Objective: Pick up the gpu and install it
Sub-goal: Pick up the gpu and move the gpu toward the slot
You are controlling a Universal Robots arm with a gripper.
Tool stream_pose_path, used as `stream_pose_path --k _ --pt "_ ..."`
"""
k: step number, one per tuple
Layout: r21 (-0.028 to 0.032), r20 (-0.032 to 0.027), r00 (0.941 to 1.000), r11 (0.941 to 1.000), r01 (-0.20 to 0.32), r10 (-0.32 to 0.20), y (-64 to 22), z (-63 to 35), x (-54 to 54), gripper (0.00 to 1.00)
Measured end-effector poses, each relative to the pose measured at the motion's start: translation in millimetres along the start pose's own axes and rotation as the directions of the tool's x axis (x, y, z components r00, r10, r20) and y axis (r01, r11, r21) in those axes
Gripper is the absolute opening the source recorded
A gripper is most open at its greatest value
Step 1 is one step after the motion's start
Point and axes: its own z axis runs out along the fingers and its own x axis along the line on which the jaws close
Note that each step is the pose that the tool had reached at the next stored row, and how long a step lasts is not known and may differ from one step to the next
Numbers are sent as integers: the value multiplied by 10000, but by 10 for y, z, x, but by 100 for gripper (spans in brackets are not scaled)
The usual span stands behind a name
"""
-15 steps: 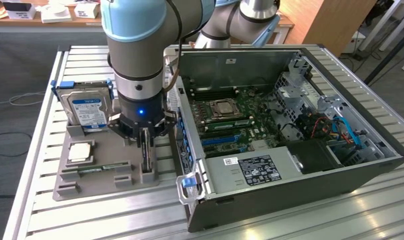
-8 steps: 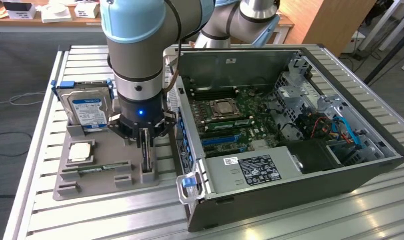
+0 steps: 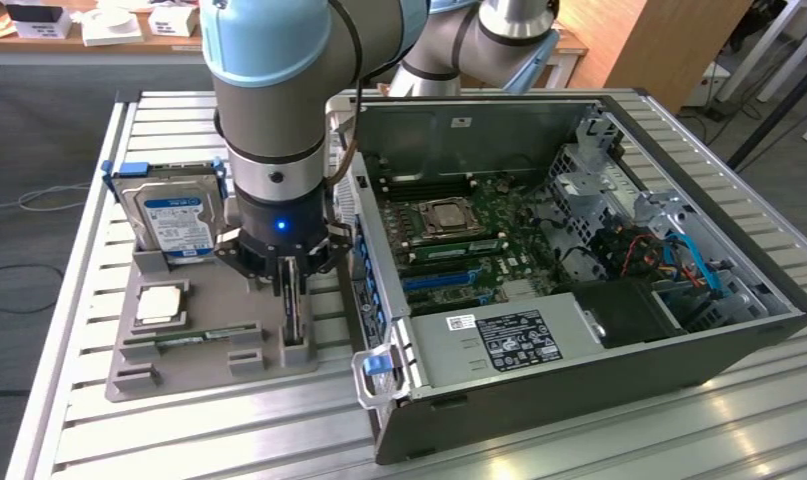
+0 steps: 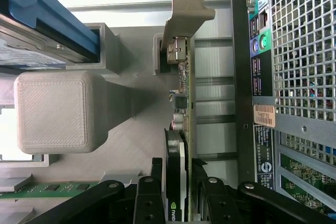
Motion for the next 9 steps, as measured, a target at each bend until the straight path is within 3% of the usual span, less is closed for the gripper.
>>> stream_pose_path --k 2,3,9 --pt "0 -1 10000 10000 1 -1 0 0 0 33" --pt "-1 0 10000 10000 1 -1 0 0 0 27" --pt "0 0 10000 10000 0 0 0 0 0 27"
